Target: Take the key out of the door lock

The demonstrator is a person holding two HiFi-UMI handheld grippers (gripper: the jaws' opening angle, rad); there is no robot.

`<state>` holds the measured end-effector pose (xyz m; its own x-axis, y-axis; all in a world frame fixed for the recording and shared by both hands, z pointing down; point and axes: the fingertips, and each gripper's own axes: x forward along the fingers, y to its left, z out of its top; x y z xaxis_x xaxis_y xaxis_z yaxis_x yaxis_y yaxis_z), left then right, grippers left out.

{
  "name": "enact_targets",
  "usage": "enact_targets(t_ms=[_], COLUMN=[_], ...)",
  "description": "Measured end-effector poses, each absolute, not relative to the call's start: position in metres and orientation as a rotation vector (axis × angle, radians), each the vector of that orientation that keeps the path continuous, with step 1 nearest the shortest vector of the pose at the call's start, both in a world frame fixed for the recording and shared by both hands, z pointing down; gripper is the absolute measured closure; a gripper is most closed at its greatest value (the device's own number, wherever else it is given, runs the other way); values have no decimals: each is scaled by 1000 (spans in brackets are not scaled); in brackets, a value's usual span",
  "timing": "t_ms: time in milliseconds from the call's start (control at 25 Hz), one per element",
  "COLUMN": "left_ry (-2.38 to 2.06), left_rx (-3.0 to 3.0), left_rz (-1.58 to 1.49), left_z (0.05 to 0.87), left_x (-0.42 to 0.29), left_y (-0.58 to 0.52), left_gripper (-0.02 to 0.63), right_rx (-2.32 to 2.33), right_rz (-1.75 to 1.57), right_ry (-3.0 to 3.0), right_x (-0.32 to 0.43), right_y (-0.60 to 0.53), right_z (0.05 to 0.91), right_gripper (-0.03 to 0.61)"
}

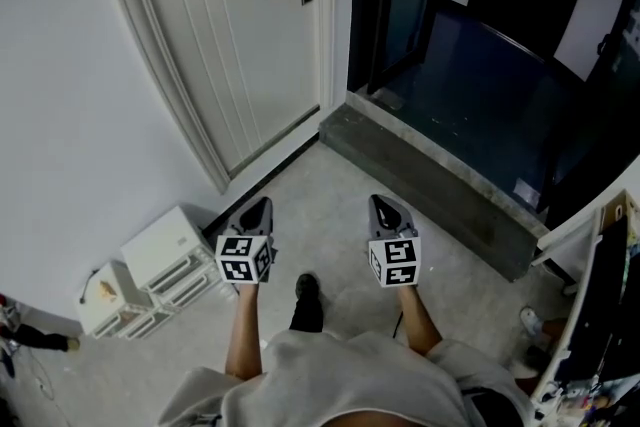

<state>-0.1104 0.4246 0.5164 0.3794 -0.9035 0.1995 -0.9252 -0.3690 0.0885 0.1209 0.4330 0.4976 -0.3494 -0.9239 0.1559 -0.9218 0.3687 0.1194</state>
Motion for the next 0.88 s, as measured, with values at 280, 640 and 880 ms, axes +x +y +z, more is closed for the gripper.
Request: enact_targets(t_ms=[280,640,880], left_ry=[-1606,-1573,-1546], left_rx=[2492,2524,2560], left_rz=[122,94,111], left_z=[503,485,482], left_x=[-130,-158,-171], left_y=[320,195,127], left_gripper=[595,595,595], right_rx=[1682,1718,1760], right_rz=[-75,-111,-101], right_ry=[-2407,-2378,-2359], right_x=[92,63,52], right_y=[340,220,156], right_z=[479,456,459], right_gripper=[555,555,555])
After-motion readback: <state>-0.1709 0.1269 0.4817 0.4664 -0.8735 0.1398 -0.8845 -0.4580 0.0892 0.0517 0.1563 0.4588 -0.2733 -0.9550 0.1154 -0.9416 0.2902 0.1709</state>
